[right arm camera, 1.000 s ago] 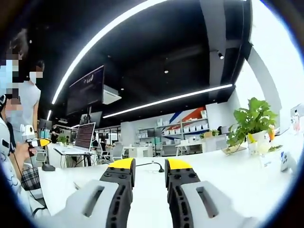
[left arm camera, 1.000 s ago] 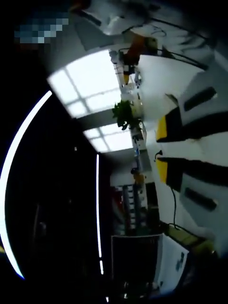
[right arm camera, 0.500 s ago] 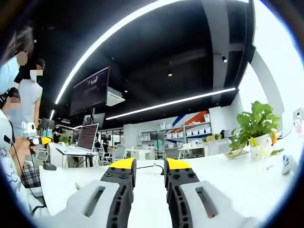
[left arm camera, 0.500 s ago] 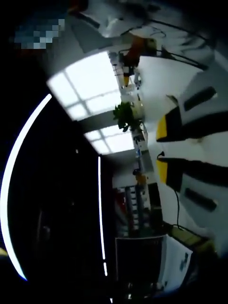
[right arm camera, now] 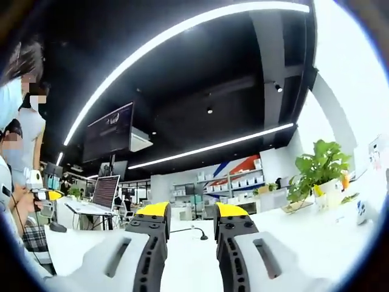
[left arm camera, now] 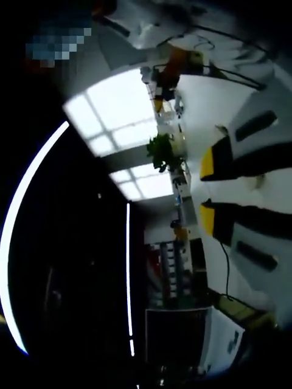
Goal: Arrange the utensils inside the cutlery case until each visible utensil rests in its matching compartment.
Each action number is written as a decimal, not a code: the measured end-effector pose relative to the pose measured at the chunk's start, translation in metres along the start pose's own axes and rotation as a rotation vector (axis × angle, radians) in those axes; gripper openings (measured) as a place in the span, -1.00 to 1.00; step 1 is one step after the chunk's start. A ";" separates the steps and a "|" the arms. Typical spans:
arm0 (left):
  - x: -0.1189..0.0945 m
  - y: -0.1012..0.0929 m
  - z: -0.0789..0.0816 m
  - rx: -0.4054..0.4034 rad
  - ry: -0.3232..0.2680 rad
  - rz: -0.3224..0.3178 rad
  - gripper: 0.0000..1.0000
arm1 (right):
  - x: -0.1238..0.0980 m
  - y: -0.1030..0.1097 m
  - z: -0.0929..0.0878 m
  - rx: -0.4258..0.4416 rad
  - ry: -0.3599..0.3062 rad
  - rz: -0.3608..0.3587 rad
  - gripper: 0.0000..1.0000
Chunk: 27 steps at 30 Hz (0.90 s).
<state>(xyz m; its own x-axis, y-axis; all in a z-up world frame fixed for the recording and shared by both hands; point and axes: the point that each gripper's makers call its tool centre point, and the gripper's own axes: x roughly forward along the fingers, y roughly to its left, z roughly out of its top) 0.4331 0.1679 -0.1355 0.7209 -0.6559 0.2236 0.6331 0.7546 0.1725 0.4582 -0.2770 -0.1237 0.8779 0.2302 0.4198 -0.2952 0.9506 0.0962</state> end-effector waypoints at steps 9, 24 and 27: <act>-0.004 0.008 0.000 -0.001 0.000 0.021 -0.72 | 0.006 -0.002 -0.016 0.010 0.083 -0.014 -0.42; -0.017 0.015 0.010 0.087 0.023 0.082 -0.72 | 0.004 0.010 0.000 -0.073 0.042 -0.004 -0.58; -0.015 0.019 0.006 0.071 0.025 0.086 -0.72 | 0.003 0.009 0.003 -0.086 0.030 -0.012 -0.60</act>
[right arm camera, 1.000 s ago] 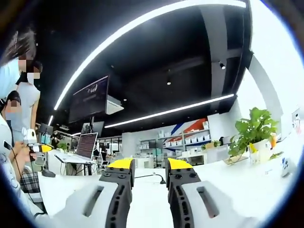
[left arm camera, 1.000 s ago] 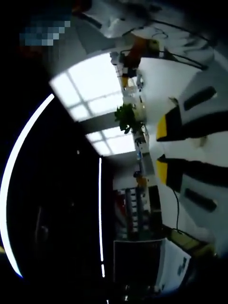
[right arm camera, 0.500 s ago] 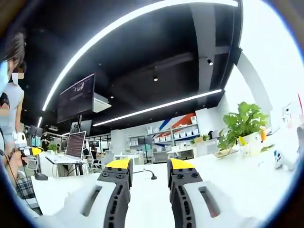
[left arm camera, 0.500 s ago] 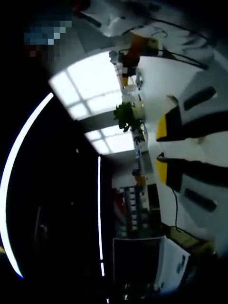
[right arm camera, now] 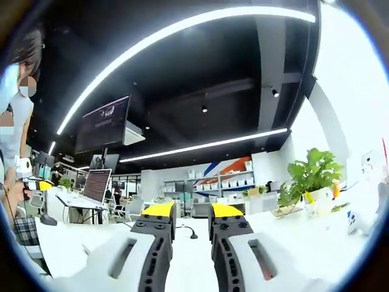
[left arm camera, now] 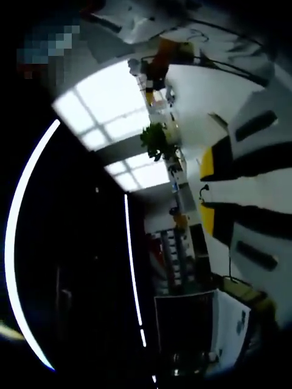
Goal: Arrange the utensils inside the cutlery case until each visible utensil rests in its matching compartment.
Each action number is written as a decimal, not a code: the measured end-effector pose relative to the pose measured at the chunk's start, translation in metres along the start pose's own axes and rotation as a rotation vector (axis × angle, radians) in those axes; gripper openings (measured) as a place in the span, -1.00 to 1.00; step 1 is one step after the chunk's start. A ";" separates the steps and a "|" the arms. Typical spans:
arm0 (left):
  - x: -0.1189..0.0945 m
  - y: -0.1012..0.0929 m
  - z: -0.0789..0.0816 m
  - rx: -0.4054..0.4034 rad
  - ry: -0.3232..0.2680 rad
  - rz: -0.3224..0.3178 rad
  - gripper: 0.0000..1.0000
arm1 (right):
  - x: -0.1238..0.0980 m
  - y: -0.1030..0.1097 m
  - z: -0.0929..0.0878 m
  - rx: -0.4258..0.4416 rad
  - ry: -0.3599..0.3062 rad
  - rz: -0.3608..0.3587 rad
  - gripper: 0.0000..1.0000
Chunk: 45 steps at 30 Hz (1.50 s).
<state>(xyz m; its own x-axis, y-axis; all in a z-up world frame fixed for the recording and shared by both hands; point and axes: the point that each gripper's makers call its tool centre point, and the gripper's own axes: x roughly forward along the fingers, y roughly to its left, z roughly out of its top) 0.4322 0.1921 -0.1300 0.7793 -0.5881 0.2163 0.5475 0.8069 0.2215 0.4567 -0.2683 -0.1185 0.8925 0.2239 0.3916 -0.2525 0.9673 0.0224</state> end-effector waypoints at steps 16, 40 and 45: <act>0.000 0.004 0.006 -0.072 -0.058 -0.005 -0.73 | -0.002 -0.018 0.000 -0.013 -0.013 -0.064 -0.65; -0.008 -0.010 0.028 -0.042 -0.111 -0.035 -0.76 | -0.006 -0.020 0.013 0.010 -0.043 -0.066 -0.78; -0.014 -0.012 0.035 -0.023 -0.125 -0.030 -0.75 | -0.006 -0.022 0.005 0.038 -0.018 -0.069 -0.78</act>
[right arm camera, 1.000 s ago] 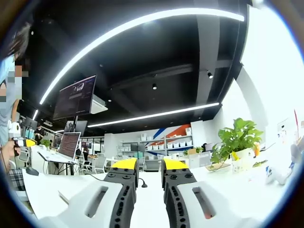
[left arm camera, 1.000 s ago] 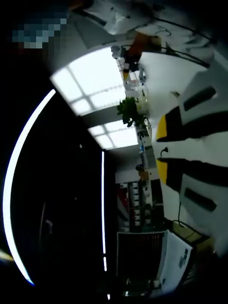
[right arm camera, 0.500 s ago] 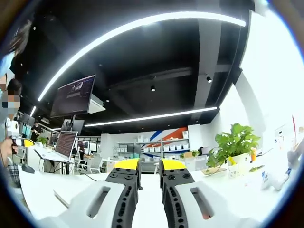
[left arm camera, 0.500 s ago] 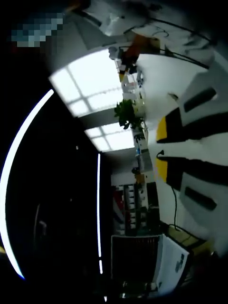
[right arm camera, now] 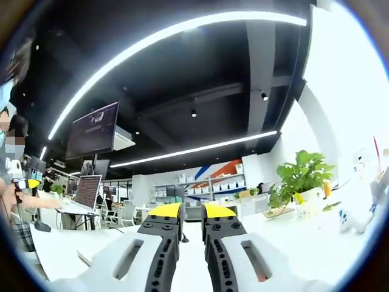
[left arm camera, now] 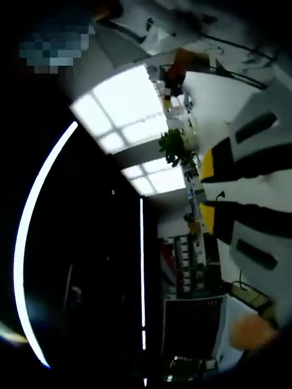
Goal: Arrange the utensils inside the cutlery case until each visible utensil rests in its matching compartment.
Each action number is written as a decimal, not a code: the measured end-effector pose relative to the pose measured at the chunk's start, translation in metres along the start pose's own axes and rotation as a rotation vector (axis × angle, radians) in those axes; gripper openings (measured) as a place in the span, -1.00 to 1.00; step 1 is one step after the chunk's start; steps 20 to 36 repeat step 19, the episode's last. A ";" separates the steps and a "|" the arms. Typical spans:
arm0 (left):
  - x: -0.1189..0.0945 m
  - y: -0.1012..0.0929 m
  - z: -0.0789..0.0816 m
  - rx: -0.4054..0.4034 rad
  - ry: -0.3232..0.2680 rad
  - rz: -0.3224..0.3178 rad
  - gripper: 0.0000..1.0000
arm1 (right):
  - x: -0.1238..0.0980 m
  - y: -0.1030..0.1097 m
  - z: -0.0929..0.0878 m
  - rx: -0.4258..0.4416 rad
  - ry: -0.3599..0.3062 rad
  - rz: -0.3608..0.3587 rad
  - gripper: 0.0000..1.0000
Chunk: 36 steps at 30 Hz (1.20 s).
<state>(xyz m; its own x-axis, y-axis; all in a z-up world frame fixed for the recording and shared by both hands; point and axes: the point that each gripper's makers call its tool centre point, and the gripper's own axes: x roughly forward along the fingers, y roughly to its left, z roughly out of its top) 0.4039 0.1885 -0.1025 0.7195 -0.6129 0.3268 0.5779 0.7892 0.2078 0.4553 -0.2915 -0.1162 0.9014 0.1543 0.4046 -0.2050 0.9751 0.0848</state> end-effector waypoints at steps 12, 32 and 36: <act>-0.001 0.010 -0.011 -0.016 0.023 0.022 -0.75 | -0.001 -0.002 -0.001 -0.001 0.005 -0.012 -0.78; -0.001 0.011 -0.012 -0.023 0.028 0.027 -0.75 | -0.002 -0.002 -0.003 -0.004 0.013 -0.010 -0.78; -0.001 0.011 -0.012 -0.023 0.028 0.027 -0.75 | -0.002 -0.002 -0.003 -0.004 0.013 -0.010 -0.78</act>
